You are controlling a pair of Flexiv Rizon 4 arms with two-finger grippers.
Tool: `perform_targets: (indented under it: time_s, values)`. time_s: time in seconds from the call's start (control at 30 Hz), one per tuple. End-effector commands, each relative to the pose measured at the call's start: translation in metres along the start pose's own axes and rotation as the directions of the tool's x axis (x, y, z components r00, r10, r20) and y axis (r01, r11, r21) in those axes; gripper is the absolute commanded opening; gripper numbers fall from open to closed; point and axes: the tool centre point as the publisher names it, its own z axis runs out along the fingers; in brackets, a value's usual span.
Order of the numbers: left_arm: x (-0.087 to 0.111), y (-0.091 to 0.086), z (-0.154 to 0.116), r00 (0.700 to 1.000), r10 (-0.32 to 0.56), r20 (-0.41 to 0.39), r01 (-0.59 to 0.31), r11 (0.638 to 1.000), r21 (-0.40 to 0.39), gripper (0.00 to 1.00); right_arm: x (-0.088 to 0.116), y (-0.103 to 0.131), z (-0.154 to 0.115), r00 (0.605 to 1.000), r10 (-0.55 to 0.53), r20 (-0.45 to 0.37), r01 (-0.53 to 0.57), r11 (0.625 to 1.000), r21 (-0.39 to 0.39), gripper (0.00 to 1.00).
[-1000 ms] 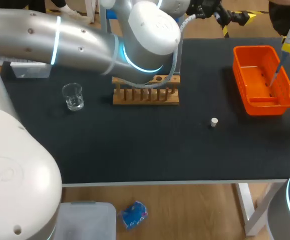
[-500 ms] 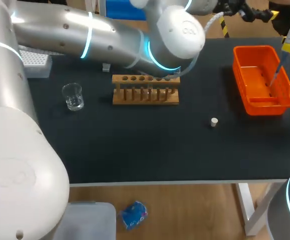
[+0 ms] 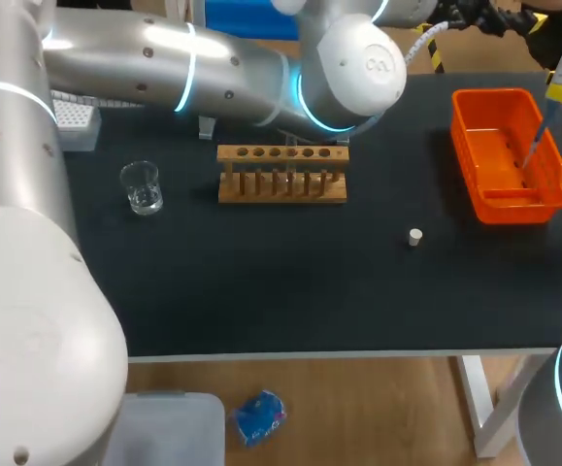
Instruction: Invert the test tube, pick up the pipette, mount the tip to pipette, aspirate from beaker and dispense into the tube, eject the tip, return the pipette, and cap with the stopper.
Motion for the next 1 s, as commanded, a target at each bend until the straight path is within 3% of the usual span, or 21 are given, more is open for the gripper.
perform_targets:
  time_s: [0.03, 0.27, 0.37, 0.93, 1.0]
  values:
    - [-0.003, -0.002, 0.008, 0.999, 0.003, -0.034, -0.002, 0.999, 0.039, 0.0, 0.0, 0.001, 0.0, 1.0, 0.0, 0.002, 0.0, 1.0, 0.003, 0.0]
    - [0.003, -0.016, 0.027, 0.996, -0.007, -0.086, 0.013, 0.997, 0.074, 0.0, 0.0, 0.001, 0.0, 1.0, 0.0, 0.002, 0.0, 1.0, 0.003, 0.0]
    - [0.005, -0.018, 0.029, 0.989, -0.022, -0.144, 0.043, 0.988, 0.148, 0.0, 0.0, 0.001, 0.0, 1.0, 0.0, 0.002, 0.0, 1.0, 0.003, 0.0]
    - [0.005, -0.018, 0.029, 0.989, -0.022, -0.144, 0.043, 0.988, 0.148, 0.0, 0.0, 0.001, 0.0, 1.0, 0.0, 0.002, 0.0, 1.0, 0.003, 0.0]
    - [0.005, -0.017, 0.032, 0.986, -0.021, -0.166, 0.051, 0.982, 0.18, 0.0, 0.0, 0.001, 0.0, 1.0, 0.0, 0.002, 0.0, 1.0, 0.003, 0.0]
